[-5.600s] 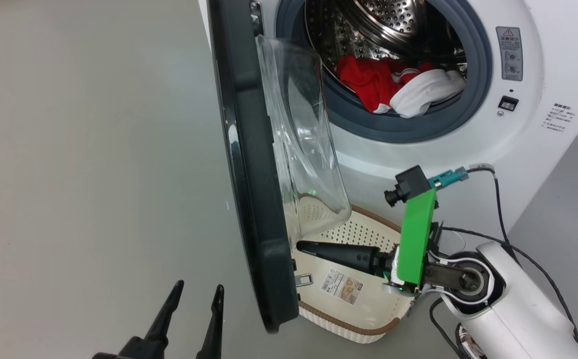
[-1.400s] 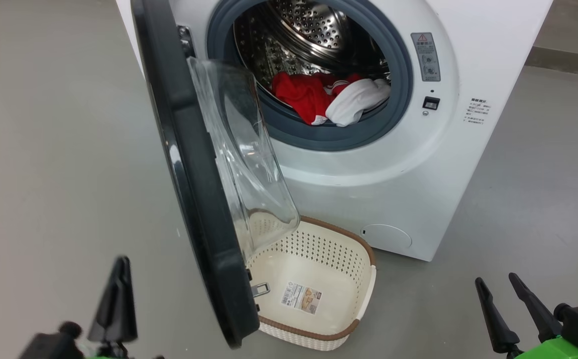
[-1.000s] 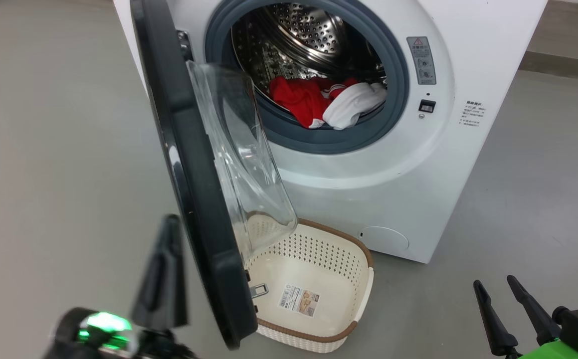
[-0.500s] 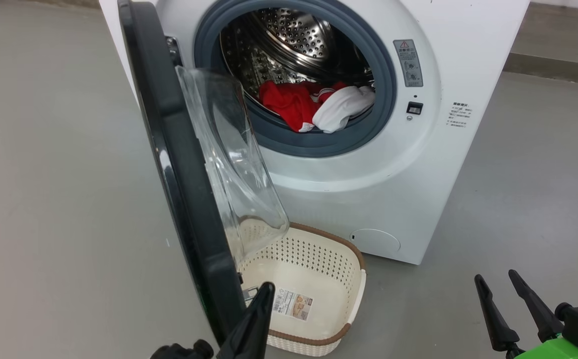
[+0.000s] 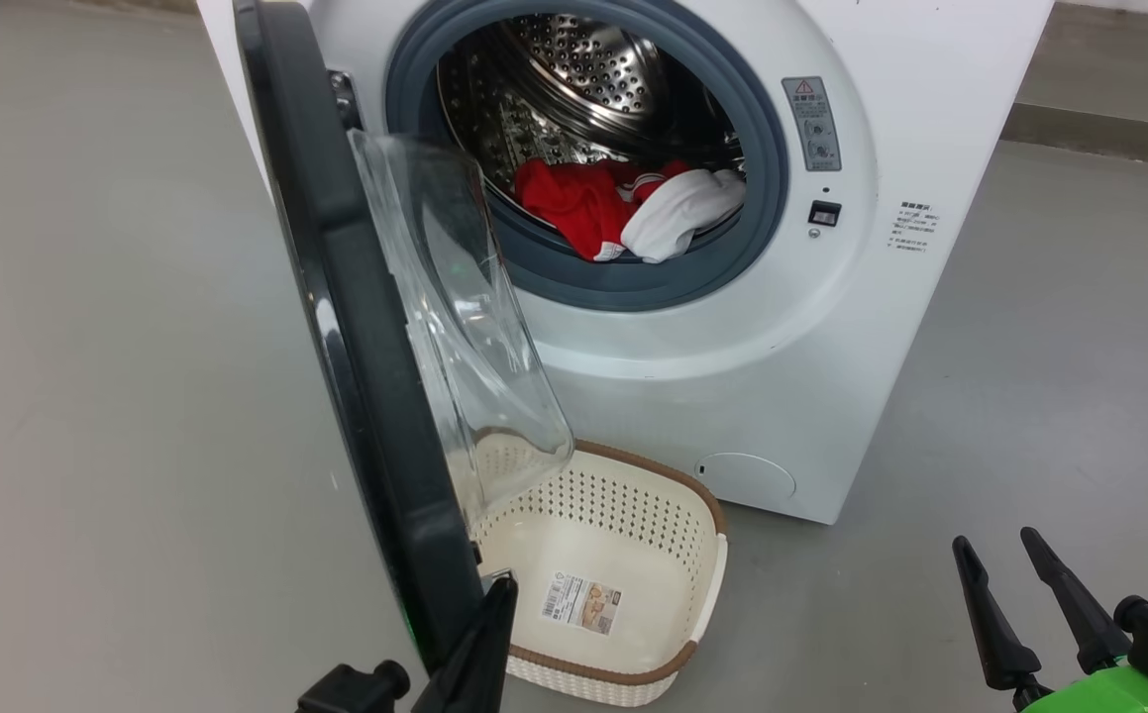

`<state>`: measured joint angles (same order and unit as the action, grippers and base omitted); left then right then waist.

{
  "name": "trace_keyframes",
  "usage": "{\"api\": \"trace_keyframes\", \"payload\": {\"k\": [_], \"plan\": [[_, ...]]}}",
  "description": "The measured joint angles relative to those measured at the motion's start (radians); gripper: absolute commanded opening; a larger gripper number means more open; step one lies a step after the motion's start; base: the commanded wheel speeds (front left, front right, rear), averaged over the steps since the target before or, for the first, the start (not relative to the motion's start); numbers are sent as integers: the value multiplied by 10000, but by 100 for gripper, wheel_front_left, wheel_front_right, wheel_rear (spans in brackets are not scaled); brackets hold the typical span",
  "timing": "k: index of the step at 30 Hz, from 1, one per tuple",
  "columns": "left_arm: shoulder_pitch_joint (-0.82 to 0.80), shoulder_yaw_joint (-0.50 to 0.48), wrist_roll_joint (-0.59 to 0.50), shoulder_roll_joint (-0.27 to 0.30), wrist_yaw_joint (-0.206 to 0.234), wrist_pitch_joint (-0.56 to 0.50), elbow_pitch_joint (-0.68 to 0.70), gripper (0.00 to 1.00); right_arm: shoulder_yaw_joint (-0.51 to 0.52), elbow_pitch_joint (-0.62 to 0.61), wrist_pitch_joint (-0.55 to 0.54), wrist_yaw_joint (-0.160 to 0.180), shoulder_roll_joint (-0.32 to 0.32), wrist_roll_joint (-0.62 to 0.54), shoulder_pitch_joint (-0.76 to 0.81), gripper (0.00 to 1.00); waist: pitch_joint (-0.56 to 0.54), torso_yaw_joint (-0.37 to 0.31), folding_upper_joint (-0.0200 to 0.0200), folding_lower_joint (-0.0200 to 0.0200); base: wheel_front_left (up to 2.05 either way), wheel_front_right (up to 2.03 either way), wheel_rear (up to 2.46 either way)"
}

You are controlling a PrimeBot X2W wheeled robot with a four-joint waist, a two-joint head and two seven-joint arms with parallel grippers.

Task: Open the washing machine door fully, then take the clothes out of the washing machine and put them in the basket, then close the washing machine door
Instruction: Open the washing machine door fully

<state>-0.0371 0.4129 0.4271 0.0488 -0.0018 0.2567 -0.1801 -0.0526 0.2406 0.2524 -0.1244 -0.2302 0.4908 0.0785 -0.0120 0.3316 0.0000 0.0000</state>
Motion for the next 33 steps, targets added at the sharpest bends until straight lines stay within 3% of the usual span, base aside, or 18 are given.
{"api": "trace_keyframes", "payload": {"k": [14, 33], "plan": [[-77, -525, 21, -90, -136, -12, -290, 0, 15, -104, 0, 0, 13, -13, 1, 100, 103, 88, 0, 0, 0, 0, 0], [427, -2627, -585, -92, -44, -10, 313, 0, -10, -136, 0, 0, 8, -13, -2, 100, 234, 569, 0, 0, 0, 0, 0]]}}
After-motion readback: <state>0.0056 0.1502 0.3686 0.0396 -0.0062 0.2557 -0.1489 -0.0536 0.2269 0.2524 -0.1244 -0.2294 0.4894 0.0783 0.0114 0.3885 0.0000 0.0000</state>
